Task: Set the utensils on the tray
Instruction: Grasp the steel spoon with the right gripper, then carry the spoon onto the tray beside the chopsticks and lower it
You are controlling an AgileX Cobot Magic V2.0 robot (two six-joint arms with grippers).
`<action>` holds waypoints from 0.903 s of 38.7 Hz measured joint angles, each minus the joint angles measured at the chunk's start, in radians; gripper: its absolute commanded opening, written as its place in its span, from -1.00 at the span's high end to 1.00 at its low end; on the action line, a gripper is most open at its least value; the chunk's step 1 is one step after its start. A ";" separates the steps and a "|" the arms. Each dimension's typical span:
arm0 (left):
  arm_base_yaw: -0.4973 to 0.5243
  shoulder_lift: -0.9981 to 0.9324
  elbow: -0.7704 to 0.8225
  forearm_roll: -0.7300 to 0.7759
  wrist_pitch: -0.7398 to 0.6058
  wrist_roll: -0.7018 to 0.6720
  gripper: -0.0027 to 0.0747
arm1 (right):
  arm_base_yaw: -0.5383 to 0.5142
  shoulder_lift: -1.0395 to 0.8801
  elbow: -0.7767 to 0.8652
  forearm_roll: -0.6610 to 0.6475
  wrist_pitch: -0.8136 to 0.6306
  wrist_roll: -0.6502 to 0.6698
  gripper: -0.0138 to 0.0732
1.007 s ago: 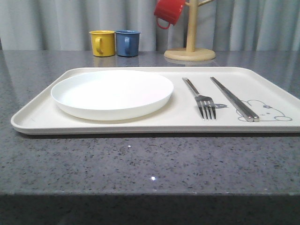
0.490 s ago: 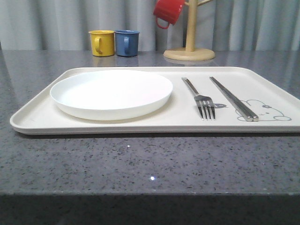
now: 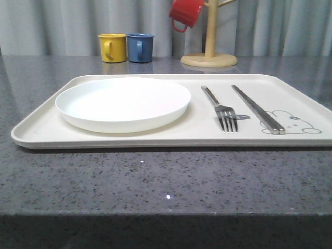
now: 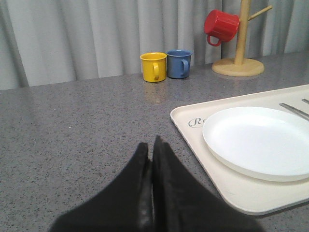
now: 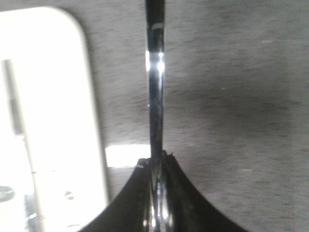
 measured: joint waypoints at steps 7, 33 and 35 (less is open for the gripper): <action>0.000 0.000 0.000 0.000 0.000 0.000 0.98 | 0.150 0.011 0.000 0.008 0.000 0.072 0.77; 0.000 0.000 0.000 0.000 0.000 0.000 0.98 | 0.244 0.106 0.119 0.003 -0.002 0.133 0.77; 0.000 0.000 0.000 0.000 0.000 0.000 0.98 | 0.244 0.106 0.124 0.003 -0.002 0.133 0.77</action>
